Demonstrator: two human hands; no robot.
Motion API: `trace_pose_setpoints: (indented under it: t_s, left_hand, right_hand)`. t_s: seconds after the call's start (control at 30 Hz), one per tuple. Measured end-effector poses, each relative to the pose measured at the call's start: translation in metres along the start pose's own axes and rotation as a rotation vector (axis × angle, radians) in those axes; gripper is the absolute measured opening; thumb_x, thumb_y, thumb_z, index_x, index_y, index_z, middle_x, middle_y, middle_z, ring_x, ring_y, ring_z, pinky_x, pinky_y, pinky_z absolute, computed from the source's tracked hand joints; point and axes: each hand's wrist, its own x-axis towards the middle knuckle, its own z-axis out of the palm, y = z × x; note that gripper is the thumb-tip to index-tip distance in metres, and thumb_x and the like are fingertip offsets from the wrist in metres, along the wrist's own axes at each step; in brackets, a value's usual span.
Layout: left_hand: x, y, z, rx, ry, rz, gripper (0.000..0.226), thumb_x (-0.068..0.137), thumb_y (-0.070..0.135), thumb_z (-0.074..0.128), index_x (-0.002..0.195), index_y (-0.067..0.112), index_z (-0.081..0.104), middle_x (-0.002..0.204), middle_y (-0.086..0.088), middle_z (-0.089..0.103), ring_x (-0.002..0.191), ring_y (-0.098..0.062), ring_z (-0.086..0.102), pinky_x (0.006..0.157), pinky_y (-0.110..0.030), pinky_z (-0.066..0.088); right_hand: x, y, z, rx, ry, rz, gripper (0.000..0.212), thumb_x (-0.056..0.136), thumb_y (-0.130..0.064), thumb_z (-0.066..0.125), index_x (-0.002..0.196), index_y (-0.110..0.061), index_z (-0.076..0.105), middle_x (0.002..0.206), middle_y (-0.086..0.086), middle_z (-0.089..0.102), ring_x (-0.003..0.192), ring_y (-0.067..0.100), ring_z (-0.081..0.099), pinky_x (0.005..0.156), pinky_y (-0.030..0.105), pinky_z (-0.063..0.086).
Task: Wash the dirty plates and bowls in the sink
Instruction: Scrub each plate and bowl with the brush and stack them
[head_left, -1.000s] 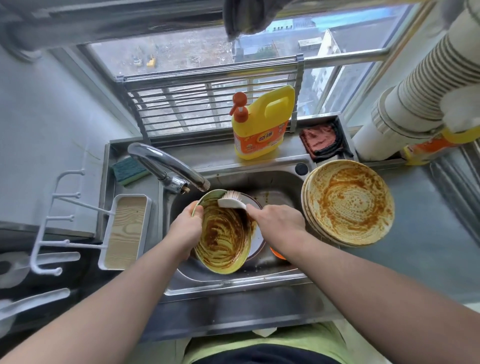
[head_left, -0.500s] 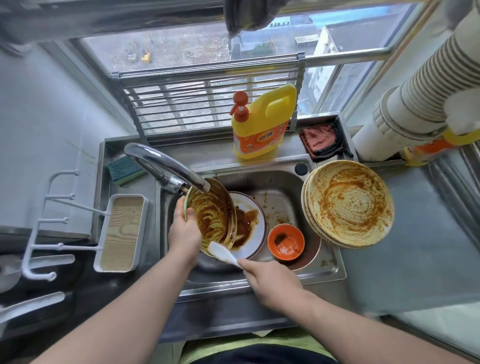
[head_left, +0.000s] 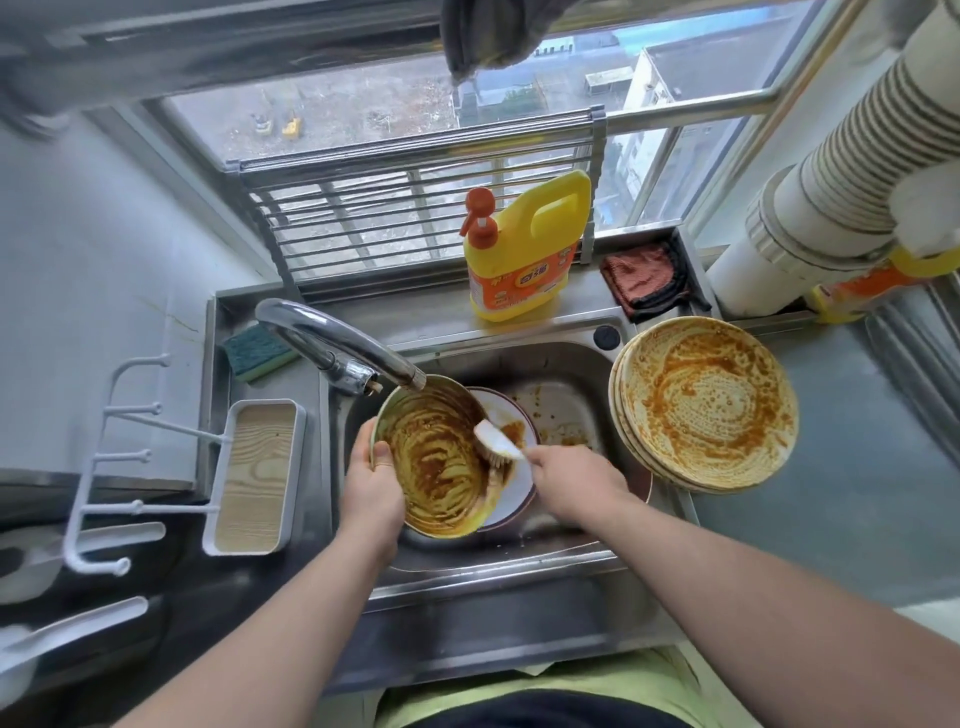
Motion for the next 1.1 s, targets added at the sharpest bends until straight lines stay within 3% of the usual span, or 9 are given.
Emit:
trace_pose_setpoints:
  t_s: [0.07, 0.17, 0.33, 0.43, 0.53, 0.73, 0.93, 1.03, 1.1]
  left_hand:
    - [-0.012, -0.001, 0.011, -0.05, -0.035, -0.038, 0.039, 0.114, 0.043, 0.034, 0.15, 0.051, 0.044, 0.136, 0.003, 0.062, 0.119, -0.02, 0.061, 0.107, -0.047, 0.052]
    - [-0.023, -0.001, 0.028, -0.141, -0.074, -0.154, 0.04, 0.113, 0.045, 0.032, 0.152, 0.049, 0.042, 0.132, 0.002, 0.063, 0.114, -0.019, 0.064, 0.099, -0.048, 0.058]
    - [-0.005, 0.009, 0.031, -0.281, -0.085, -0.375, 0.036, 0.107, 0.063, 0.028, 0.137, 0.05, 0.045, 0.122, -0.009, 0.068, 0.108, -0.037, 0.069, 0.086, -0.064, 0.059]
    - [-0.004, 0.011, 0.03, -0.248, -0.099, -0.354, 0.039, 0.11, 0.061, 0.024, 0.136, 0.04, 0.045, 0.117, -0.01, 0.069, 0.103, -0.034, 0.071, 0.078, -0.05, 0.063]
    - [-0.016, 0.002, 0.035, -0.198, -0.07, -0.269, 0.041, 0.114, 0.046, 0.03, 0.15, 0.033, 0.046, 0.122, -0.009, 0.069, 0.102, -0.027, 0.071, 0.071, -0.038, 0.062]
    - [-0.037, 0.0, 0.046, -0.188, -0.062, -0.248, 0.043, 0.116, 0.035, 0.032, 0.158, 0.034, 0.038, 0.117, -0.003, 0.064, 0.095, -0.016, 0.065, 0.054, -0.026, 0.056]
    - [-0.022, 0.015, 0.033, -0.115, -0.003, -0.255, 0.036, 0.111, 0.056, 0.029, 0.134, 0.035, 0.048, 0.109, -0.012, 0.066, 0.092, -0.032, 0.068, 0.054, -0.036, 0.056]
    - [-0.023, 0.019, 0.027, -0.125, -0.037, -0.236, 0.036, 0.111, 0.054, 0.029, 0.134, 0.034, 0.049, 0.113, -0.012, 0.067, 0.096, -0.032, 0.069, 0.06, -0.044, 0.061]
    - [-0.032, 0.016, 0.032, -0.125, -0.069, -0.227, 0.038, 0.112, 0.05, 0.031, 0.141, 0.035, 0.049, 0.117, -0.01, 0.069, 0.102, -0.031, 0.07, 0.075, -0.054, 0.065]
  right_hand:
    - [0.013, -0.015, -0.002, 0.07, 0.079, 0.02, 0.035, 0.106, -0.018, 0.032, 0.122, -0.039, 0.056, 0.102, 0.003, 0.067, 0.085, 0.029, 0.062, 0.07, 0.041, 0.058]
    - [0.016, -0.046, 0.008, 0.263, 0.099, -0.047, 0.033, 0.109, -0.03, 0.031, 0.133, -0.043, 0.051, 0.113, 0.004, 0.069, 0.091, 0.029, 0.063, 0.075, 0.043, 0.056]
    - [-0.035, -0.066, 0.04, 0.501, -0.038, -0.122, 0.03, 0.11, -0.036, 0.037, 0.136, -0.04, 0.053, 0.12, 0.006, 0.069, 0.105, 0.032, 0.065, 0.09, 0.041, 0.054]
    - [-0.045, -0.062, 0.044, 0.611, -0.099, -0.088, 0.032, 0.11, -0.036, 0.037, 0.137, -0.04, 0.054, 0.118, 0.005, 0.069, 0.102, 0.028, 0.066, 0.083, 0.036, 0.052]
    - [-0.014, -0.065, 0.035, 0.624, -0.016, -0.031, 0.03, 0.11, -0.034, 0.038, 0.134, -0.037, 0.056, 0.112, 0.004, 0.069, 0.094, 0.027, 0.065, 0.077, 0.037, 0.049]
    - [0.021, -0.06, 0.023, 1.029, 0.022, 0.339, 0.029, 0.111, -0.026, 0.031, 0.132, -0.03, 0.05, 0.101, 0.009, 0.062, 0.066, 0.017, 0.047, 0.048, 0.029, 0.038]
    - [-0.03, -0.102, 0.034, 0.983, -0.223, 0.16, 0.023, 0.11, -0.034, 0.028, 0.116, -0.034, 0.051, 0.085, 0.01, 0.055, 0.055, 0.016, 0.041, 0.038, 0.018, 0.03]
    - [-0.025, -0.103, 0.027, 1.01, -0.173, 0.173, 0.023, 0.111, -0.032, 0.027, 0.117, -0.034, 0.05, 0.088, 0.01, 0.056, 0.056, 0.016, 0.042, 0.038, 0.02, 0.031]
    - [-0.007, -0.1, 0.018, 1.06, -0.089, 0.242, 0.021, 0.111, -0.027, 0.029, 0.12, -0.032, 0.047, 0.092, 0.011, 0.057, 0.061, 0.017, 0.042, 0.045, 0.027, 0.036]
